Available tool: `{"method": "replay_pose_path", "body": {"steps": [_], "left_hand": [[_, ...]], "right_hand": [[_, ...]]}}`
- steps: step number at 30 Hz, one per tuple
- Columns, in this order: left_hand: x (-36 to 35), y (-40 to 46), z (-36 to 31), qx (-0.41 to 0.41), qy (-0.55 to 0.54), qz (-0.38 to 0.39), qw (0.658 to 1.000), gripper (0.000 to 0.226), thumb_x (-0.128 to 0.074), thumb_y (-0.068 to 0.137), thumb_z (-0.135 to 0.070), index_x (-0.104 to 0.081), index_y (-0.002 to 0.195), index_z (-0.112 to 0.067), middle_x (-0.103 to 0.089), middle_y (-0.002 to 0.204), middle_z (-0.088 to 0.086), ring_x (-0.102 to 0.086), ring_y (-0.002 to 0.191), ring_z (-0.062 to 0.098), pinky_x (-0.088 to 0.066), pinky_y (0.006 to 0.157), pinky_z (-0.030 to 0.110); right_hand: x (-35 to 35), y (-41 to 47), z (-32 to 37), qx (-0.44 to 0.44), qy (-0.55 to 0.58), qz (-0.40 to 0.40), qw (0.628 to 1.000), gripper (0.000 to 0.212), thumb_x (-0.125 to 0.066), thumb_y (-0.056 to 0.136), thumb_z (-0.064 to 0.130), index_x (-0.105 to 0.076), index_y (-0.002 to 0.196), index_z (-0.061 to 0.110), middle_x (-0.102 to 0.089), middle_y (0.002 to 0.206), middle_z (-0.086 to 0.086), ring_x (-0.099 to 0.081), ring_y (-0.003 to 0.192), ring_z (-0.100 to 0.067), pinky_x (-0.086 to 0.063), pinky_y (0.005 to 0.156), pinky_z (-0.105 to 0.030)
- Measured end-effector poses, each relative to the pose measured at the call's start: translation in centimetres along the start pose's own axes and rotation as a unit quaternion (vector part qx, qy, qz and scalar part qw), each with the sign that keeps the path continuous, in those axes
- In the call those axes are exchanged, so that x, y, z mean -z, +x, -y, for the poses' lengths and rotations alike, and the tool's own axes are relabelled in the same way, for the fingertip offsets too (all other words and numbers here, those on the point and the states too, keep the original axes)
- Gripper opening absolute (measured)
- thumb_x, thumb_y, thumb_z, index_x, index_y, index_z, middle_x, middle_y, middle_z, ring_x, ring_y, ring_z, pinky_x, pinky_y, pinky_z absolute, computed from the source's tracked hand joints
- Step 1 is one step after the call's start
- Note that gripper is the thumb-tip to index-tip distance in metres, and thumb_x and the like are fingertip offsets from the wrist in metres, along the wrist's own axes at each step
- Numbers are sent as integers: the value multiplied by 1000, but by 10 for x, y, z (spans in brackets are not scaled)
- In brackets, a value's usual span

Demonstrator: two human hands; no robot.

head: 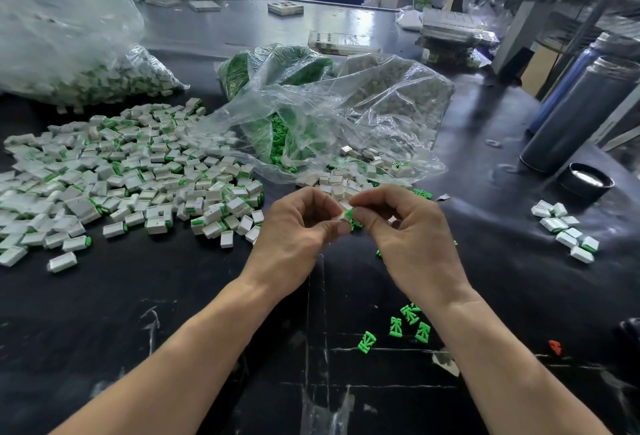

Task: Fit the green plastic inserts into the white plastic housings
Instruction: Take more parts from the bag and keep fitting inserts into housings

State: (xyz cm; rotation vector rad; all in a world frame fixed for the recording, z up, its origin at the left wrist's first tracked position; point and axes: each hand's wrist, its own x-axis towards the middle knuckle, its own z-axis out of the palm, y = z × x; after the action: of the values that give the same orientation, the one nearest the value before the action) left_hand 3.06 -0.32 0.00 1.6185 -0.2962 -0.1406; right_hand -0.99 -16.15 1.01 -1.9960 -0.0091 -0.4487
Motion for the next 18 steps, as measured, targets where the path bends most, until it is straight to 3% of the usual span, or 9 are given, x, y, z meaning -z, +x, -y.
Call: {"method": "replay_pose_path", "body": {"steps": [5, 14, 18], "left_hand": [[-1, -2, -2, 5, -5, 2, 1000, 14, -78, 85, -1, -66, 87, -7, -66, 77, 3, -61, 71, 13, -54, 68, 26], [0, -1, 3, 8, 26, -4, 1000, 13, -80, 85, -7, -70, 91, -11, -70, 75, 8, -62, 68, 8, -54, 68, 24], [2, 2, 5, -2, 12, -11, 1000, 9, -78, 87, -6, -72, 86, -13, -74, 84, 14, -64, 70, 10, -56, 70, 31]], "right_hand": [[-2, 0, 0, 18, -25, 7, 1000, 15, -79, 90, 8, -78, 96, 22, -74, 91, 7, -68, 89, -7, -53, 82, -20], [5, 2, -2, 0, -23, 43, 999, 19, -76, 91, 8, -78, 94, 27, -75, 89, 13, -68, 90, -4, -50, 80, -14], [-2, 2, -3, -70, 90, 26, 993, 14, -77, 92, 11, -77, 92, 25, -73, 77, 10, -61, 61, 0, -49, 55, -18]]}}
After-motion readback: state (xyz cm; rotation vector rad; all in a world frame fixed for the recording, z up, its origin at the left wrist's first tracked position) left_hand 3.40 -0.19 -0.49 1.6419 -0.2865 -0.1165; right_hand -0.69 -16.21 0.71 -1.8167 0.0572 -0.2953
